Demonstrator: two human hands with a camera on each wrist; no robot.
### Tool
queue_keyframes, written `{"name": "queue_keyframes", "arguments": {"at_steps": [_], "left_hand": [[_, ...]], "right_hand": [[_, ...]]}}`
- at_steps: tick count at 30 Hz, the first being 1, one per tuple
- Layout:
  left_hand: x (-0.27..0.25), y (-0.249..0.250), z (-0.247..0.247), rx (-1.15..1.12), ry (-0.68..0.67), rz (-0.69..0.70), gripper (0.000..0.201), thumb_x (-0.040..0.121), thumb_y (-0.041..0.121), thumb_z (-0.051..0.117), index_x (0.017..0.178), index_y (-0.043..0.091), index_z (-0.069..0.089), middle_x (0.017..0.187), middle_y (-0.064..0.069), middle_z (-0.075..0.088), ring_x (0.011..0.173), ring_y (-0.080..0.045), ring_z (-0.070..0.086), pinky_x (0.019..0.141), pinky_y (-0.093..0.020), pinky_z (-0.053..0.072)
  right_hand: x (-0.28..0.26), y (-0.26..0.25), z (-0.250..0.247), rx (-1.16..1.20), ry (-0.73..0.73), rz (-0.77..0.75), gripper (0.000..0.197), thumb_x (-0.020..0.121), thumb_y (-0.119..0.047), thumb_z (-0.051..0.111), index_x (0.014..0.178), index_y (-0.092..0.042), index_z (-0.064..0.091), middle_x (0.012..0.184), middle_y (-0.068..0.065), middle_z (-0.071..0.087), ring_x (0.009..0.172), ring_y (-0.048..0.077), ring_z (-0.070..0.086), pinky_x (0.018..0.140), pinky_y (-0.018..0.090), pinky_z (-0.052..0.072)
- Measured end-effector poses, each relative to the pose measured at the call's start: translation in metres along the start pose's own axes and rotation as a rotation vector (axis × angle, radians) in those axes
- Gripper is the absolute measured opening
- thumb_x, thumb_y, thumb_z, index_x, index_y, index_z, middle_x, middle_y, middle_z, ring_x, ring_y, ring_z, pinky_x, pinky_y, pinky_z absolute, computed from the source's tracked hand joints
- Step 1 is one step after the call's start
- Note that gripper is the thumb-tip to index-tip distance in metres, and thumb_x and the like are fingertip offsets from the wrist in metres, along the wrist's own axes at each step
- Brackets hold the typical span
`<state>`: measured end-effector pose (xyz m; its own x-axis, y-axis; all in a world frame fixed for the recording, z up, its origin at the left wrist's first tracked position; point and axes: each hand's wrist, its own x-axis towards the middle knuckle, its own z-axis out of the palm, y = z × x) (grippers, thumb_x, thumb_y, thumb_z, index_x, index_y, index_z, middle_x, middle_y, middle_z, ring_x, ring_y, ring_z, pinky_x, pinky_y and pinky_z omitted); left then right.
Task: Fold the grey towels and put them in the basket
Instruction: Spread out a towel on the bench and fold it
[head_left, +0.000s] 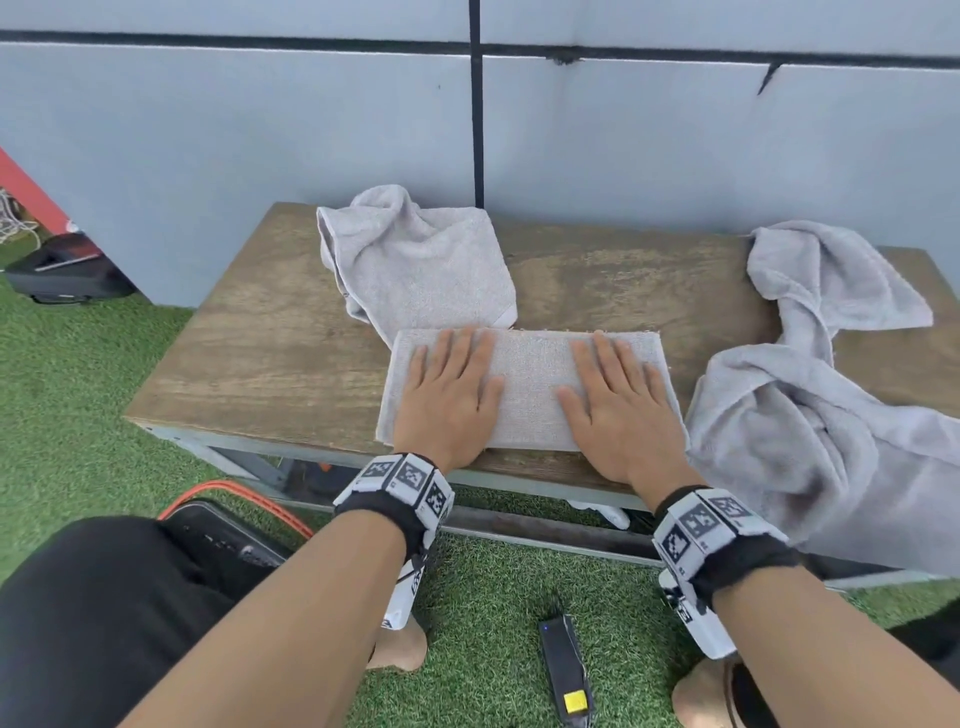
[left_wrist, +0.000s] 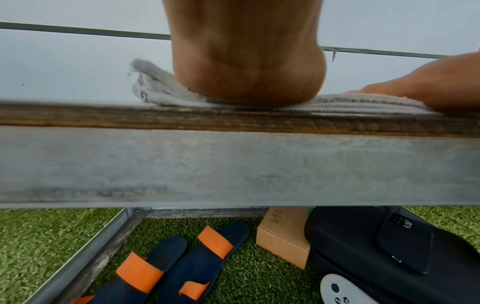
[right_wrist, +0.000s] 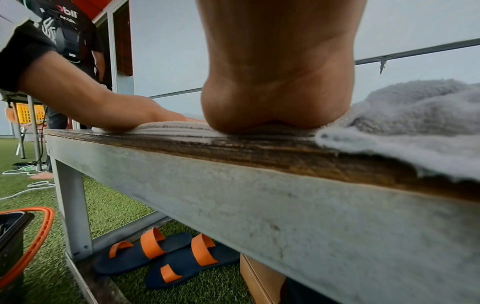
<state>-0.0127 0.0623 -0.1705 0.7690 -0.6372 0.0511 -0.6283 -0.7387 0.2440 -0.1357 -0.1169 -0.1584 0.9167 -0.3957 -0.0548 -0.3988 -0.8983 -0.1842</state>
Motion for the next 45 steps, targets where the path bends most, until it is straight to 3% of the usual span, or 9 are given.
{"name": "queue_keyframes", "arguments": {"at_steps": [13,21,26,29,32,37,40,42,45], "left_hand": [[-0.013,-0.033,-0.007,-0.065,0.016,-0.091,0.06,0.106,0.049,0.014,0.161,0.031,-0.001,0.168,0.011,-0.005,0.154,-0.01,-0.011,0.126,-0.042,-0.002],[-0.029,-0.05,-0.011,-0.112,0.006,-0.157,0.059,0.106,0.049,0.014,0.16,0.034,-0.006,0.168,0.013,-0.007,0.155,-0.012,-0.006,0.125,-0.039,-0.007],[-0.027,-0.05,-0.01,-0.113,0.0,-0.154,0.06,0.106,0.049,0.013,0.16,0.032,-0.006,0.168,0.012,-0.007,0.155,-0.013,-0.005,0.125,-0.041,-0.006],[-0.027,-0.05,-0.01,-0.114,0.002,-0.156,0.06,0.106,0.05,0.013,0.16,0.033,-0.006,0.168,0.011,-0.007,0.155,-0.014,-0.005,0.125,-0.042,-0.006],[-0.028,-0.05,-0.011,-0.099,0.011,-0.146,0.061,0.106,0.051,0.013,0.16,0.031,-0.006,0.168,0.009,-0.008,0.155,-0.016,-0.005,0.125,-0.043,-0.005],[-0.038,-0.046,-0.017,-0.103,-0.048,-0.192,0.066,0.104,0.056,0.017,0.16,0.03,-0.006,0.168,-0.005,-0.012,0.155,-0.025,-0.01,0.125,-0.047,-0.005],[-0.046,-0.035,-0.029,-0.116,-0.051,-0.183,0.068,0.101,0.054,0.034,0.157,0.023,0.011,0.166,-0.014,-0.015,0.153,-0.033,-0.016,0.124,-0.051,-0.002],[-0.047,-0.026,-0.037,-0.145,-0.027,-0.152,0.066,0.094,0.05,0.048,0.149,0.021,0.024,0.166,-0.014,-0.01,0.153,-0.036,-0.012,0.123,-0.054,0.005],[-0.039,-0.017,-0.043,-0.175,-0.07,-0.118,0.073,0.09,0.049,0.055,0.152,0.024,0.024,0.165,-0.01,-0.004,0.153,-0.033,-0.007,0.122,-0.055,0.009]], "right_hand": [[-0.004,0.004,0.001,-0.037,0.022,0.079,0.083,0.097,-0.07,0.009,0.161,-0.019,-0.006,0.169,0.001,-0.01,0.155,0.017,-0.011,0.126,0.041,-0.004],[-0.006,0.001,-0.001,0.0,-0.011,0.136,0.09,0.096,-0.07,0.013,0.16,-0.01,-0.007,0.169,0.009,-0.01,0.156,0.022,-0.009,0.126,0.041,-0.001],[-0.009,0.001,-0.008,0.095,-0.048,0.351,0.1,0.098,-0.066,0.029,0.155,0.01,-0.004,0.164,0.029,-0.009,0.154,0.039,-0.008,0.125,0.045,-0.003],[-0.009,-0.003,-0.012,0.029,-0.019,0.425,0.095,0.1,-0.06,0.036,0.147,0.019,0.015,0.157,0.039,0.012,0.15,0.045,0.005,0.125,0.049,-0.001],[-0.009,-0.005,-0.019,0.086,0.064,0.406,0.069,0.1,-0.046,0.046,0.136,0.012,0.038,0.143,0.032,0.032,0.138,0.044,0.024,0.119,0.051,0.017],[-0.008,-0.003,-0.029,-0.023,0.229,0.296,0.039,0.098,-0.034,0.05,0.121,-0.003,0.051,0.127,0.022,0.046,0.119,0.038,0.04,0.103,0.049,0.032],[0.011,0.0,-0.047,-0.111,0.401,0.251,0.031,0.09,-0.023,0.06,0.113,-0.003,0.054,0.12,0.023,0.044,0.11,0.039,0.041,0.101,0.051,0.034],[0.021,-0.001,-0.063,-0.131,0.485,0.243,0.035,0.082,-0.011,0.061,0.115,-0.002,0.053,0.126,0.026,0.043,0.113,0.042,0.042,0.104,0.054,0.034],[0.023,-0.008,-0.078,-0.12,0.4,0.121,0.051,0.083,-0.01,0.059,0.132,-0.005,0.045,0.144,0.025,0.033,0.127,0.043,0.035,0.109,0.053,0.029]]}}
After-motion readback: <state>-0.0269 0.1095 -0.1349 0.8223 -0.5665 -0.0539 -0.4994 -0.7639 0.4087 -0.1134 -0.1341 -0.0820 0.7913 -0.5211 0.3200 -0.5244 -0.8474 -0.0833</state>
